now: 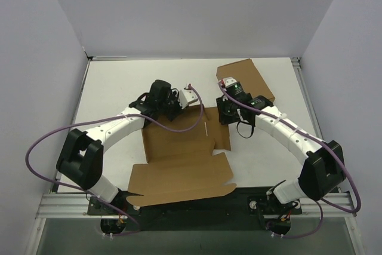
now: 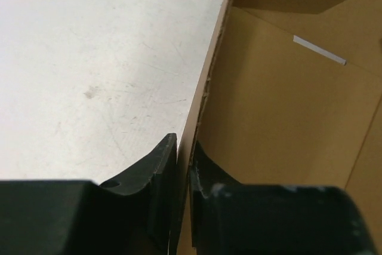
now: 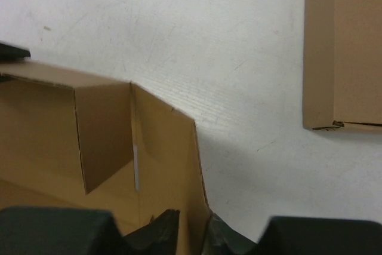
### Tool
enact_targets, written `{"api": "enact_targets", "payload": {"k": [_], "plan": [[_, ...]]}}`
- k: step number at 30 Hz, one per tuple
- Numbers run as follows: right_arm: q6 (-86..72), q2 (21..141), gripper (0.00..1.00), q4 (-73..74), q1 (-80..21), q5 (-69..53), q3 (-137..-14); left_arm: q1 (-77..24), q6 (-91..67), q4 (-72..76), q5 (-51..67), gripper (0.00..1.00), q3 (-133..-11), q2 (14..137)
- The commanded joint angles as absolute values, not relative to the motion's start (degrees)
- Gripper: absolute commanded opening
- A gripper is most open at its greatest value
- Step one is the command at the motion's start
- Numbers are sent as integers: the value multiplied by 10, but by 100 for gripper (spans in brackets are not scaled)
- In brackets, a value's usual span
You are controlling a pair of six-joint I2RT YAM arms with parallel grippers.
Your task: Fold the paper box
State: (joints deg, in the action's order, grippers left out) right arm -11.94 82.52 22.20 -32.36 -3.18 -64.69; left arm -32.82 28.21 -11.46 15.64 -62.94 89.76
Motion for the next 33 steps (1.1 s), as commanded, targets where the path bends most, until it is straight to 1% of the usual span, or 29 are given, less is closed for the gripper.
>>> {"api": "enact_targets", "payload": {"k": [1,2,3,4,5,6,7,10,13,14,17,21,27,33], "plan": [[-130,805,41,248,-286,-78,-678,-323,258,-117,207,19,-649,922],[-134,804,46,248,-276,-103,-681,-323,258,-119,206,16,-649,926],[-136,802,50,248,-267,-119,-692,-323,256,-120,204,10,-649,935],[-146,802,59,248,-248,-130,-699,-322,254,-119,207,8,-649,940],[-148,802,59,249,-240,-158,-707,-321,250,-120,209,7,-649,944],[-147,805,60,249,-234,-169,-727,-320,247,-121,210,2,-652,952],[-153,807,71,257,-217,-175,-737,-319,244,-123,211,1,-653,956],[-177,810,72,280,-186,-199,-772,-318,229,-120,214,0,-655,962],[-220,816,72,287,-129,-231,-770,-318,194,-110,221,0,-656,962],[-229,818,72,288,-107,-240,-767,-318,181,-127,230,0,-663,964],[-223,818,70,294,-98,-251,-740,-318,158,-166,244,0,-673,976],[-200,820,70,300,-89,-243,-692,-318,139,-171,238,0,-656,967],[-121,859,69,301,-86,-384,-623,-318,99,-142,229,0,-630,947],[-125,859,69,280,-70,-410,-591,-319,94,-141,221,0,-611,944]]}}
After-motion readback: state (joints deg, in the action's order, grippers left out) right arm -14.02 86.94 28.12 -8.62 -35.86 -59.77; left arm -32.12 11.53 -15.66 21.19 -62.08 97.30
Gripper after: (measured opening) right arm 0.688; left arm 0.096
